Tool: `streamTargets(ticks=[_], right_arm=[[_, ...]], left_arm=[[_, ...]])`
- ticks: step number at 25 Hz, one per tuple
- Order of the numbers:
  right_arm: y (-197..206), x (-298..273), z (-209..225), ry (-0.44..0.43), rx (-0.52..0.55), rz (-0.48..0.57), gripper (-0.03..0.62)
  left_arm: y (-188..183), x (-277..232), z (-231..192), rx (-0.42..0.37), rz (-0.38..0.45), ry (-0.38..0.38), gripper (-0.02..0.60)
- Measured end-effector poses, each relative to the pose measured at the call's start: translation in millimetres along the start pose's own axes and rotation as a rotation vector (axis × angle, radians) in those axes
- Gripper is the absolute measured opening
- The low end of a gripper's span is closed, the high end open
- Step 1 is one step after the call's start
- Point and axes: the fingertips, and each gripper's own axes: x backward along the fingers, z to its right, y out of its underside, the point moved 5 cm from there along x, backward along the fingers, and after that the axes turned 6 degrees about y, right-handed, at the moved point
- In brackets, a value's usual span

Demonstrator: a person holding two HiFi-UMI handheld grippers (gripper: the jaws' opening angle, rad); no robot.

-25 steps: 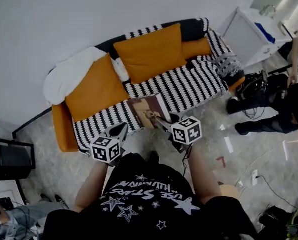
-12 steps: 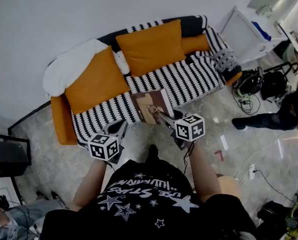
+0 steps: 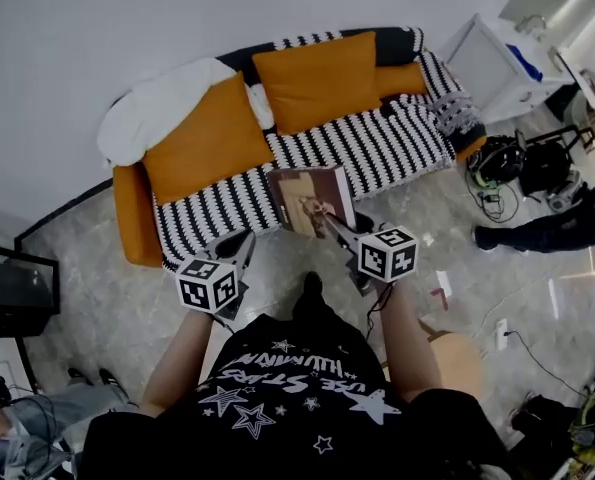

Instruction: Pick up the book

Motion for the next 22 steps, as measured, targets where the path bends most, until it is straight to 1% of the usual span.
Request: streamTargets(ticks=[7, 14, 22], right_arm=[[24.1, 12.8, -31.0, 0.018, 0.032, -0.039, 0.152], [43.5, 24.7, -68.3, 0.023, 0.065, -0.013, 0.152], [44.9, 28.5, -72.9, 0.038, 0.074, -0.022, 0.152]], left_arm=[[9.5, 28.1, 7.3, -0.005, 0.039, 0.014, 0.012], [33.4, 65.2, 14.1, -0.011, 0.058, 0.020, 0.012], [27.0, 69.0, 13.7, -0.011, 0.083, 0.024, 0.012]])
